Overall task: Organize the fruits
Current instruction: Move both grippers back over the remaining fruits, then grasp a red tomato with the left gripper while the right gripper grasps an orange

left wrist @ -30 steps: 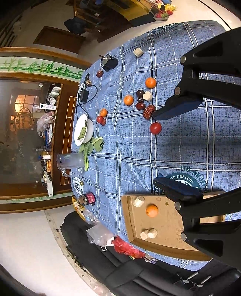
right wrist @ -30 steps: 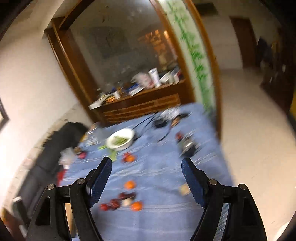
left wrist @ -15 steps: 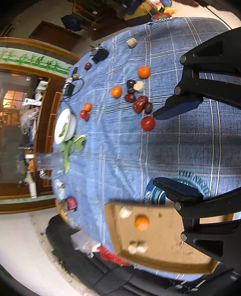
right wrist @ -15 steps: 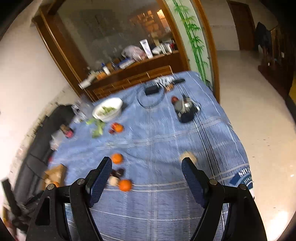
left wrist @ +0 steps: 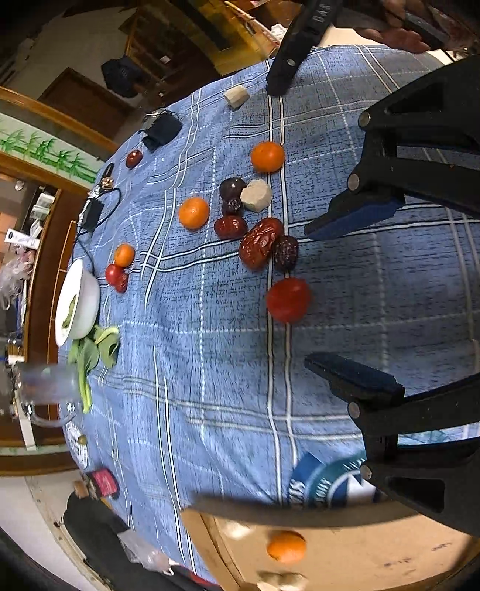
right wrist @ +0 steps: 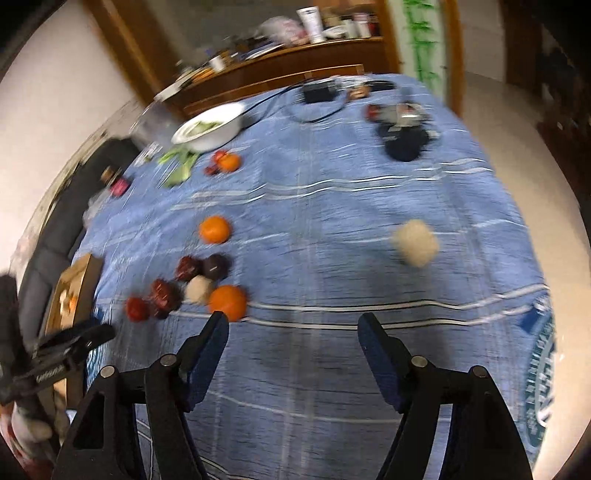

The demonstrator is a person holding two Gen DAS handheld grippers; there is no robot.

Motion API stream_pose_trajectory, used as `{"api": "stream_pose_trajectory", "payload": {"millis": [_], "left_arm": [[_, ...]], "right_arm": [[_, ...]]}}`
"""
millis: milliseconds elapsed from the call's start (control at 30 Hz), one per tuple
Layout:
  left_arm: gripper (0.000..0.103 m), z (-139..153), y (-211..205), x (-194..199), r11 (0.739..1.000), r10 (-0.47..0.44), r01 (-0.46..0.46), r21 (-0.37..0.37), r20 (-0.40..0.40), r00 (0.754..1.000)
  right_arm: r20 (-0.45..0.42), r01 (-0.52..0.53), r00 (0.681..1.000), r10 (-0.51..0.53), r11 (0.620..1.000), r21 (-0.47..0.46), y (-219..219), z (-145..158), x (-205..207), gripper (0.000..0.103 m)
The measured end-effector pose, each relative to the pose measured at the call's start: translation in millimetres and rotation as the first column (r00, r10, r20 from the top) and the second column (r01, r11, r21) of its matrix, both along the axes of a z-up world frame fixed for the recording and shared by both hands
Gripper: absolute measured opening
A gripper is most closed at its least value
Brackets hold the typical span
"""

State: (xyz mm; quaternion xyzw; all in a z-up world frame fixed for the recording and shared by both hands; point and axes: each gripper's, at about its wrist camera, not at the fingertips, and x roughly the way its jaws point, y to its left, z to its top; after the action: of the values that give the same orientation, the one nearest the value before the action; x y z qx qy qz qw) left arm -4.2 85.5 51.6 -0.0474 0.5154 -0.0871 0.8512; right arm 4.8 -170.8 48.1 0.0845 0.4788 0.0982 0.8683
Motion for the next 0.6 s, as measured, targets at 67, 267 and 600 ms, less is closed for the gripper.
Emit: {"api": "stream_pose_trajectory", "payload": {"millis": [67, 267, 600], "left_arm": [[0.052, -6, 0, 7, 1.0, -0.013, 0.013, 0.0, -0.01, 1.0], [0.044, -17, -2, 21, 0.998, -0.062, 0.062, -0.004, -0.012, 0.998], [0.03, -29, -2, 33, 0.998, -0.07, 0.07, 0.0, -0.028, 0.997]], "right_arm": [[-0.003, -0.041, 0.999, 0.041, 0.999, -0.001, 18, -6, 5, 0.073], [-0.012, -0.101, 0.995, 0.101, 0.994, -0.029, 49, -21, 22, 0.067], [-0.038, -0.13, 0.991, 0.126, 0.984, -0.118, 76, -43, 35, 0.056]]}}
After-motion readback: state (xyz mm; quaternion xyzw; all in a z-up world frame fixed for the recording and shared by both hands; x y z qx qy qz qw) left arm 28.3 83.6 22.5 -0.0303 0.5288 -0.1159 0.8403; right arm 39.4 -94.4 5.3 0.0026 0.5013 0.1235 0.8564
